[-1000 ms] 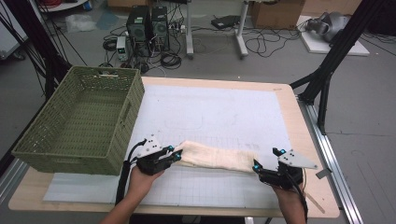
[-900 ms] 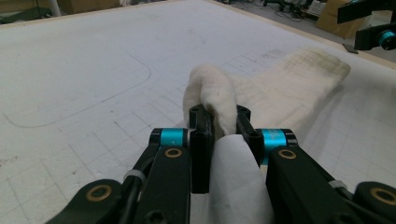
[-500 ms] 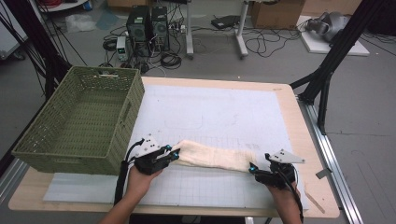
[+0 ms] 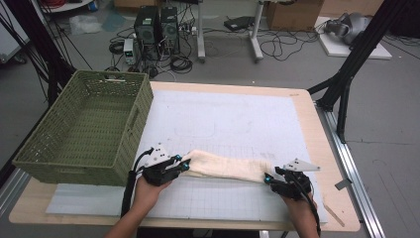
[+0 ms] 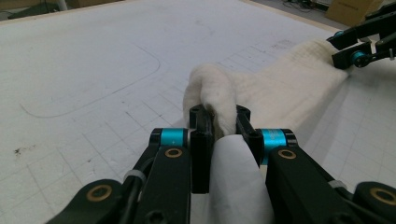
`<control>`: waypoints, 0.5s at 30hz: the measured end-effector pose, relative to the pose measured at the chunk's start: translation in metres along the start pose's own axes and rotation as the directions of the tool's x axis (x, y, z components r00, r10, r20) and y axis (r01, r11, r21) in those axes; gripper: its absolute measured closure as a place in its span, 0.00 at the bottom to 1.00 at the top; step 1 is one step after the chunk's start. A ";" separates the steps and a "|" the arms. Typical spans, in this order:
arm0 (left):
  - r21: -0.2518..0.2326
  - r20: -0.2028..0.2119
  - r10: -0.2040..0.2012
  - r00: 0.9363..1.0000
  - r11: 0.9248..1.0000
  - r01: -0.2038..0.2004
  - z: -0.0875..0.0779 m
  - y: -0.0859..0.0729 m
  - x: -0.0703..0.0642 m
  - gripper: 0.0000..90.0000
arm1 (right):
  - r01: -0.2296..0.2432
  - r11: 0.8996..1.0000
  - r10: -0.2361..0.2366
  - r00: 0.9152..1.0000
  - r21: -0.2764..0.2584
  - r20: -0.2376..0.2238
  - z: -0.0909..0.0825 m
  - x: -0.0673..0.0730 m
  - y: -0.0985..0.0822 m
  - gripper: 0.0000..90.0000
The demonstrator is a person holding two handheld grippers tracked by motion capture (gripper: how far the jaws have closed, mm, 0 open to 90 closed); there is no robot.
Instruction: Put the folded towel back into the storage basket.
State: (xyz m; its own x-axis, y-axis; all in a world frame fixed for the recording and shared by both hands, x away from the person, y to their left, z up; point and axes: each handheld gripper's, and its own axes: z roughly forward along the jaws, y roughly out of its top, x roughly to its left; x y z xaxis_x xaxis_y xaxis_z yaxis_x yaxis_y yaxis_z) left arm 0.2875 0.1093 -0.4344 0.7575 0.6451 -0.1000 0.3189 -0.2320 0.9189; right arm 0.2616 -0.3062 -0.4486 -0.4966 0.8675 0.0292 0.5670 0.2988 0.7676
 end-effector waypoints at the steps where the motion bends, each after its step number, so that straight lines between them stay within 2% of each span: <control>1: 0.000 0.000 0.000 1.000 1.000 0.000 0.000 0.000 0.000 0.88 | 0.002 1.000 -0.002 1.000 -0.001 -0.004 0.000 0.000 0.000 0.56; 3: 0.001 -0.002 0.000 1.000 1.000 0.000 0.000 0.000 0.001 0.88 | -0.010 1.000 0.010 0.999 -0.005 -0.044 0.004 0.000 0.001 0.58; 5: 0.002 0.000 -0.003 1.000 1.000 0.003 0.000 0.000 0.001 0.88 | -0.015 1.000 0.015 0.998 -0.002 -0.053 0.005 0.000 0.002 0.60; 8: 0.003 0.004 -0.002 1.000 1.000 0.002 0.000 -0.001 0.001 0.88 | -0.020 1.000 0.020 0.996 0.000 -0.086 0.008 -0.001 0.004 0.73; 10: 0.003 0.004 -0.004 1.000 1.000 0.004 -0.001 -0.001 0.002 0.88 | -0.042 0.999 0.043 0.991 0.012 -0.126 0.009 -0.001 0.005 0.83; 13: 0.002 0.003 -0.007 1.000 1.000 0.007 -0.001 -0.001 0.002 0.88 | -0.067 0.998 0.069 0.987 0.017 -0.147 0.009 -0.004 0.005 0.87; 15: -0.001 0.004 -0.009 1.000 1.000 0.009 -0.001 -0.001 0.002 0.88 | -0.063 0.998 0.065 0.987 0.016 -0.146 0.009 -0.003 0.005 0.87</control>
State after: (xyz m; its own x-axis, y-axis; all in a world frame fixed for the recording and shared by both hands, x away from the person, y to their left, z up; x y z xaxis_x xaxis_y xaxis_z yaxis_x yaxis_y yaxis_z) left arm 0.2882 0.1119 -0.4353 0.7567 0.6445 -0.1096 0.3253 -0.2257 0.9183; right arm 0.2720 -0.3040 -0.4509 -0.5496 0.8175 0.1721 0.6077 0.2499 0.7539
